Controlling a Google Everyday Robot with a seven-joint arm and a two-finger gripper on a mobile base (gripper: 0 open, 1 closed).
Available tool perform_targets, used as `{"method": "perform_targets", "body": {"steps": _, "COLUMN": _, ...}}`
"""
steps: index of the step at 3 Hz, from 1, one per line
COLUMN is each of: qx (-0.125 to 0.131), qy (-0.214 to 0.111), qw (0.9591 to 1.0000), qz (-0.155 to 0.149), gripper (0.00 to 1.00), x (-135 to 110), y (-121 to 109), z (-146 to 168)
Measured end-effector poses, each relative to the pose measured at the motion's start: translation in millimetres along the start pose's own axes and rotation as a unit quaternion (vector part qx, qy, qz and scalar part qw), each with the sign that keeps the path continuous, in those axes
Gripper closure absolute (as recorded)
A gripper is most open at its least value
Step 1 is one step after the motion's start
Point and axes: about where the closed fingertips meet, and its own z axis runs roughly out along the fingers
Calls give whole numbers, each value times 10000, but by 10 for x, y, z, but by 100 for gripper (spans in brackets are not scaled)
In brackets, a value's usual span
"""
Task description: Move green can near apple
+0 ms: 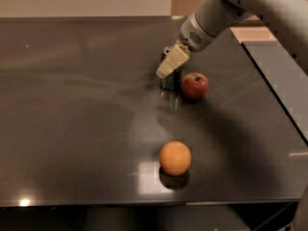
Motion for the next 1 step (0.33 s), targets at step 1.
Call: {"method": "perform_targets", "body": {"steps": 1, "qx": -1, "qy": 0, "qw": 10000, "qz": 0, "gripper": 0, "x": 0, "y": 0, "z": 1}}
